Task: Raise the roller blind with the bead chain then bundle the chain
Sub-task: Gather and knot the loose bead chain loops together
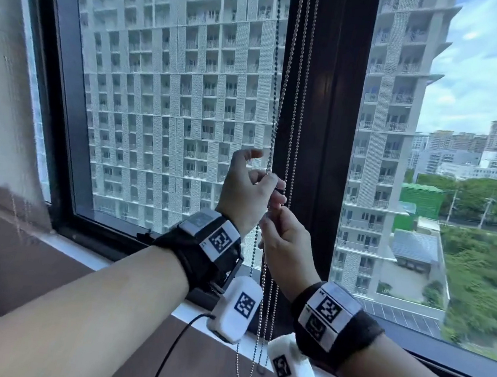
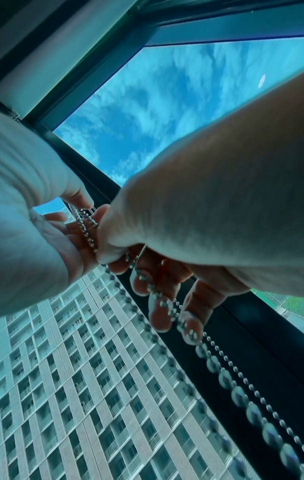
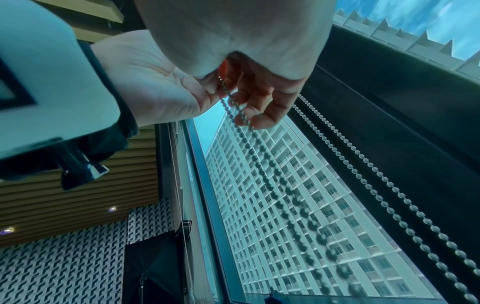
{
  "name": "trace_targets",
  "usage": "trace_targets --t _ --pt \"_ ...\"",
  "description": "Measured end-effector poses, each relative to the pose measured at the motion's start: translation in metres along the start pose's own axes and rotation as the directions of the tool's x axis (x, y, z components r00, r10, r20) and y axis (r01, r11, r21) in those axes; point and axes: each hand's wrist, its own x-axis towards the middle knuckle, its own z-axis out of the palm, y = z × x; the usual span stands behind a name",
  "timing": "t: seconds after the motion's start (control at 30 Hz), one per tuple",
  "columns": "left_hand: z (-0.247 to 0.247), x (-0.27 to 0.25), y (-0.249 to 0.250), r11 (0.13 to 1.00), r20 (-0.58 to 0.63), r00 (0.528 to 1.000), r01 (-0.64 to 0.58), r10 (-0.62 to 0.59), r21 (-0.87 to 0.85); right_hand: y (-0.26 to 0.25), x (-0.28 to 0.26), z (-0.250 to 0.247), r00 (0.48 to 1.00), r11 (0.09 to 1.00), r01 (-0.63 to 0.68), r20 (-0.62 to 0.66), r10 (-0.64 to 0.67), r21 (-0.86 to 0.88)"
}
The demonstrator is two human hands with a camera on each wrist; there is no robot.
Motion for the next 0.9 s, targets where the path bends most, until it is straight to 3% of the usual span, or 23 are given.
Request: trace_targets --t 0.23,0.37,0.47,0.57,0.7,0.9 --pt "0.003 -0.002 0.014 0.999 0.024 1.000 -0.015 0.016 -0.040 -0.013 0.004 -0.004 1.000 0.999 0.021 -0.011 -0.021 -0.031" --pt "0.003 -0.004 0.019 0.992 0.046 0.999 0.005 0.001 -0.123 -0.023 0.004 -0.008 0.985 0.991 -0.115 0.137 0.105 0.070" --pt "-0.001 -0.008 0.023 0.977 0.116 0.993 0.048 -0.024 -0.209 -0.029 0.003 -0.015 0.912 0.925 -0.354 0.269 0.310 0.135" --pt "-0.006 -0.011 0.028 0.968 0.172 0.983 0.104 -0.064 -0.230 -0.033 0.003 -0.025 0.847 0.856 -0.492 0.315 0.429 0.157" --pt "-0.010 -0.016 0.032 0.974 0.230 0.970 0.120 -0.074 -0.193 -0.049 0.012 -0.036 0.824 0.804 -0.547 0.319 0.467 0.235" --pt "-0.016 -0.026 0.032 0.984 0.190 0.979 0.099 -0.071 -0.145 -0.087 0.030 -0.043 0.827 0.802 -0.547 0.302 0.474 0.241"
